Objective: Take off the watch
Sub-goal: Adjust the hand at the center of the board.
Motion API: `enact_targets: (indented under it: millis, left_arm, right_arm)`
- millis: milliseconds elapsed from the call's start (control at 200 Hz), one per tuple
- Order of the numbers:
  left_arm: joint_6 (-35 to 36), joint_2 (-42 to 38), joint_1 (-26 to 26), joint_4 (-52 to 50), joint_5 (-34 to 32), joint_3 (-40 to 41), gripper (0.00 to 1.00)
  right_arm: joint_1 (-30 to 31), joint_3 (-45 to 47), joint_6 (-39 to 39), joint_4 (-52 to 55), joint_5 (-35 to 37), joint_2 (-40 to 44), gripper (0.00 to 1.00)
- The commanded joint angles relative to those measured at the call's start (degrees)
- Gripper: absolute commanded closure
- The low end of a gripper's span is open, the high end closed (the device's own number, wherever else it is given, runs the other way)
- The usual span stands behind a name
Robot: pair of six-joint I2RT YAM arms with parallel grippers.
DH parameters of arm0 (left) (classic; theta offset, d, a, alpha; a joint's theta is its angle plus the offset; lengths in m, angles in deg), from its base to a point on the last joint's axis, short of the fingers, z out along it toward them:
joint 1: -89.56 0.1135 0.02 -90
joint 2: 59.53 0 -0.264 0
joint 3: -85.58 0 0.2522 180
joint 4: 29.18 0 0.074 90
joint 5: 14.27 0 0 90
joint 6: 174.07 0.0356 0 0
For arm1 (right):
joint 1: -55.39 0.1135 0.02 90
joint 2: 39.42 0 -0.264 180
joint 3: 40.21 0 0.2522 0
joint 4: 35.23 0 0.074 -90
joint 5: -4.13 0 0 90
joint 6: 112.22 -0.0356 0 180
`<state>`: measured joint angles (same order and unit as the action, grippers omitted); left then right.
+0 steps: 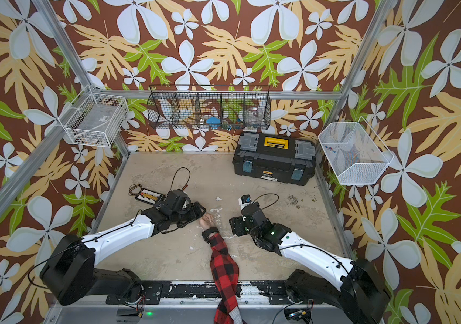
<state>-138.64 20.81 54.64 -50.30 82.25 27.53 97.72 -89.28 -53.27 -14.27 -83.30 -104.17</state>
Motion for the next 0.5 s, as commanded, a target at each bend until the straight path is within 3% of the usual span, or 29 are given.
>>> enact_targets:
  millis: [0,185,495]
  left_arm:
    - [-2.51,2.80,-1.54,4.74,1.82,-0.79,0.17]
    - [-2.99,7.69,-2.44,5.06,1.50,-1.77,0.20]
    - [-2.87,11.58,-2.87,8.34,3.17,-2.12,0.34]
  right_arm:
    - [-0.23,0.49,1.34,-2.79,-2.04,-0.04,0.28]
    - [-0.86,1.05,2.78,-2.49,-1.54,0.45,0.28]
    - [-1.48,1.47,3.63,-1.75,-0.86,1.38,0.29]
